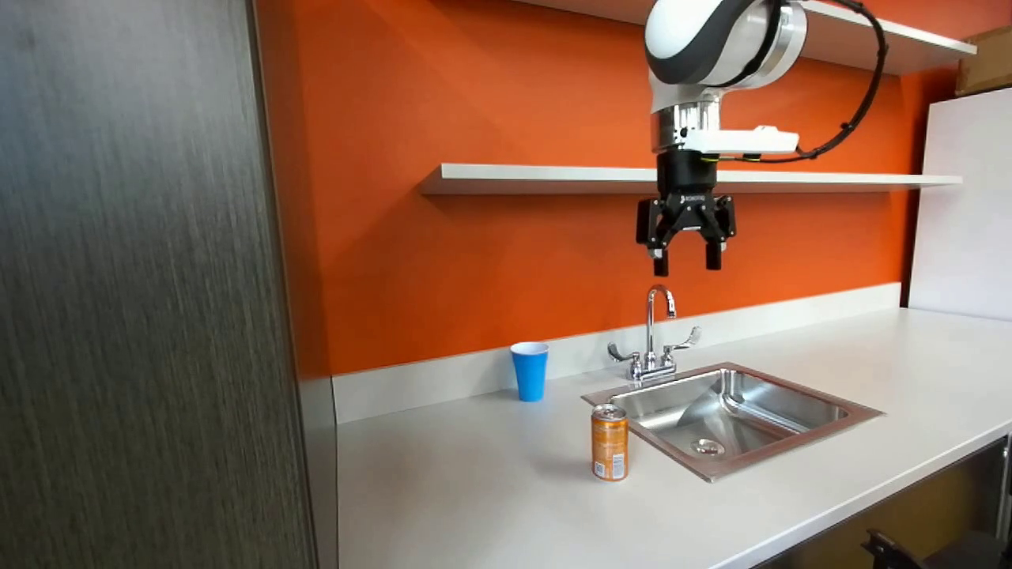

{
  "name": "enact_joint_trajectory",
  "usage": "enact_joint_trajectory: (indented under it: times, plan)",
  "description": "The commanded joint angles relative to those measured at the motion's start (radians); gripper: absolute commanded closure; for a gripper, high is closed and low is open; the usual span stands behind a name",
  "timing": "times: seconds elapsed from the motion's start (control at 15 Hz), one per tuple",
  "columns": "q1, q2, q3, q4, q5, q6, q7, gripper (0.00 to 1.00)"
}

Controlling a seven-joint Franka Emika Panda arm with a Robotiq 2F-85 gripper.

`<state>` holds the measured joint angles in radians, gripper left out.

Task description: Put the can on the shelf

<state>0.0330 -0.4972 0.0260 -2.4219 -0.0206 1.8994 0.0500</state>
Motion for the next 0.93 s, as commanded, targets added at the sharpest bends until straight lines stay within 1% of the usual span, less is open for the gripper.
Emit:
enact_joint_trajectory:
  times: [0.0, 0.53, 0.87]
  plan:
    - [0.011, 0.062, 0.026, 0.027, 0.035, 0.006, 0.040, 0.00]
    - [0.028, 0.205, 0.035, 0.020, 0.081, 0.084, 0.041, 0.00]
    - [0.039, 0.290, 0.042, 0.006, 0.074, 0.143, 0.031, 0.00]
